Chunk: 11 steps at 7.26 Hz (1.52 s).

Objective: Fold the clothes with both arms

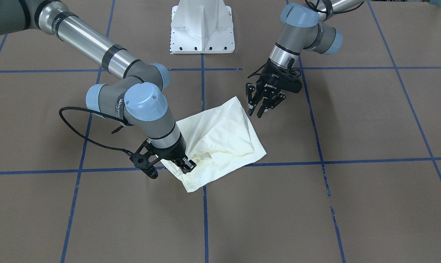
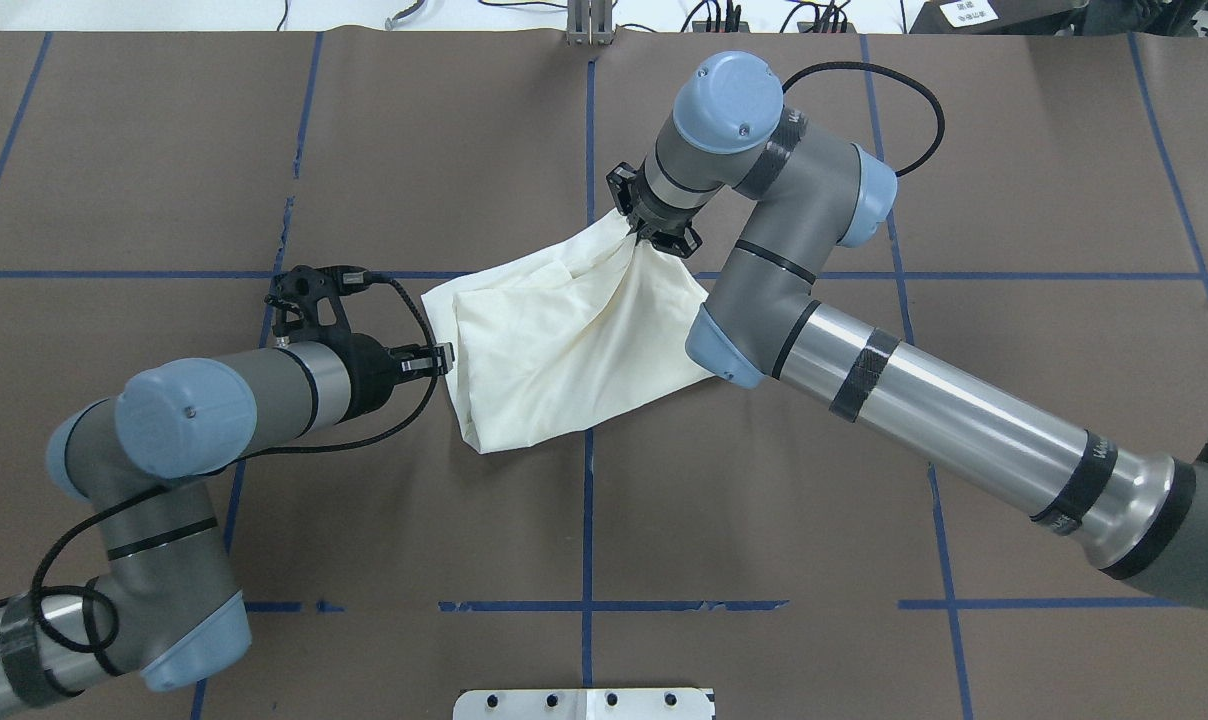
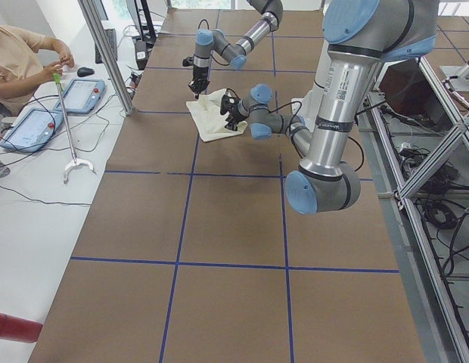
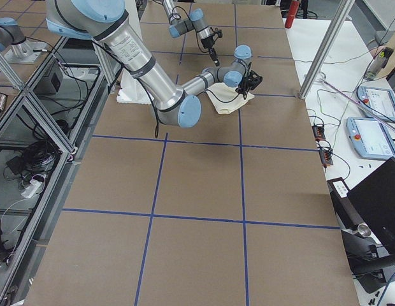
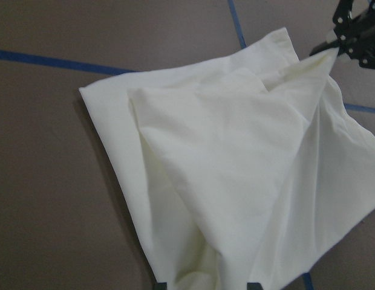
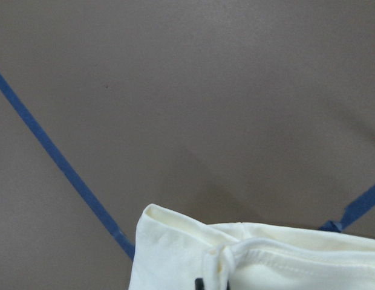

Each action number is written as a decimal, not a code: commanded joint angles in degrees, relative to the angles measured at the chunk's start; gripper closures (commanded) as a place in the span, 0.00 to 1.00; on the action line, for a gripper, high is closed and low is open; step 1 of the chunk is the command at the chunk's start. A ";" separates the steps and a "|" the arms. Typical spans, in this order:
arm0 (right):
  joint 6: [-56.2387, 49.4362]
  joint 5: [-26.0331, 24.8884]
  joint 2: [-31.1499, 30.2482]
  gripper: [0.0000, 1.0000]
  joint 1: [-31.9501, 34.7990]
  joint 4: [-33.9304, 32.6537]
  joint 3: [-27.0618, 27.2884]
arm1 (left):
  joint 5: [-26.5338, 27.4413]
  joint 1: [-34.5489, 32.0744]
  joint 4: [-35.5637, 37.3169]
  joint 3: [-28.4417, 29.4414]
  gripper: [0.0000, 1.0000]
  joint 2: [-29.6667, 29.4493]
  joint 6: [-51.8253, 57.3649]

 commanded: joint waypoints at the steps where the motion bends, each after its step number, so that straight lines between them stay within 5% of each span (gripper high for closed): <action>1: -0.03 0.00 0.03 0.90 0.00 0.00 -0.04 | -1.55 -0.97 -0.52 6.31 0.69 -4.45 -2.96; 11: 0.06 0.00 -0.06 0.90 0.00 0.00 -0.13 | -5.68 -5.18 -0.70 16.87 0.65 -10.69 -4.55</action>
